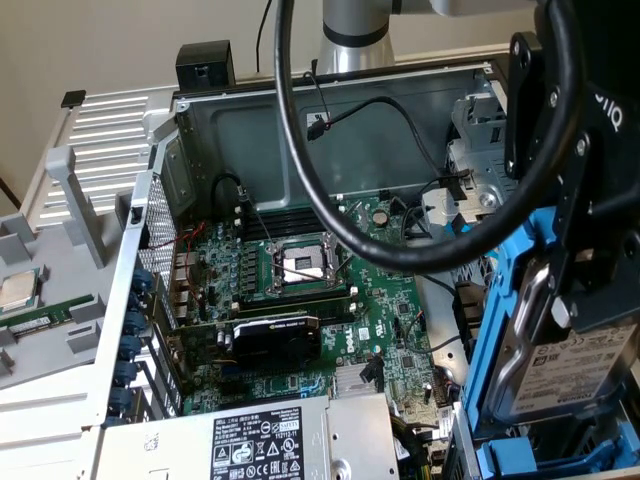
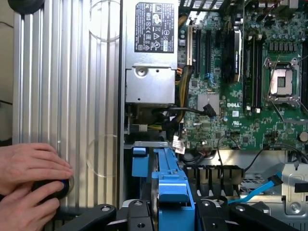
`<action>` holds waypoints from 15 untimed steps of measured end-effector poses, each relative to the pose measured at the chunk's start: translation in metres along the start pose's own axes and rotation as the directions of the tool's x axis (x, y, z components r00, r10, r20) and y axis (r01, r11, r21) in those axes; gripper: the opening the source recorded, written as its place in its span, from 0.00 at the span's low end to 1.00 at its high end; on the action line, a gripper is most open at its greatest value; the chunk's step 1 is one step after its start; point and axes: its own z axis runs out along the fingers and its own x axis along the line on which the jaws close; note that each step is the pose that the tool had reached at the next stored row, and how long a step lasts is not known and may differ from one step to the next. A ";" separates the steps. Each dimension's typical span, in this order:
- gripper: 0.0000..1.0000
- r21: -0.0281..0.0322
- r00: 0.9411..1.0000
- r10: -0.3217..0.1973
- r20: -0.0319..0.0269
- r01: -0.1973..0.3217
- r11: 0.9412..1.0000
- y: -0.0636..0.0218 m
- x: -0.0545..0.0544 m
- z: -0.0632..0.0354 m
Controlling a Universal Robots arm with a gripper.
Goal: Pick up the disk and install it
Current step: 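Insert the disk into the insertion slot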
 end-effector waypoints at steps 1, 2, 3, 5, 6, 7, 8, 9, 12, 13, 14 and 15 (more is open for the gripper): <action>0.37 0.000 1.000 0.000 0.000 0.000 1.000 0.0000 0.000 0.0003; 0.37 0.000 1.000 0.001 0.000 -0.001 1.000 0.0000 0.000 0.0005; 0.37 0.000 1.000 0.001 0.000 -0.001 1.000 0.0000 0.000 0.0009; 0.37 0.000 1.000 0.001 0.000 -0.001 1.000 0.0000 0.000 0.0019; 0.37 0.000 1.000 0.001 0.001 -0.001 1.000 0.0000 0.000 0.0024; 0.37 0.000 1.000 0.001 0.001 -0.001 1.000 -0.0001 0.000 0.0029; 0.37 0.000 1.000 0.001 0.001 -0.001 1.000 -0.0001 0.000 0.0033; 0.37 0.000 1.000 0.001 0.002 -0.001 1.000 0.0000 0.000 0.0038; 0.37 0.000 1.000 0.001 0.002 -0.001 1.000 -0.0001 0.000 0.0051; 0.37 0.000 1.000 0.001 0.003 -0.001 1.000 -0.0001 0.000 0.0055; 0.37 0.000 1.000 0.001 0.003 -0.001 1.000 -0.0001 0.000 0.0056; 0.37 0.000 1.000 0.001 0.004 -0.001 1.000 -0.0001 0.000 0.0059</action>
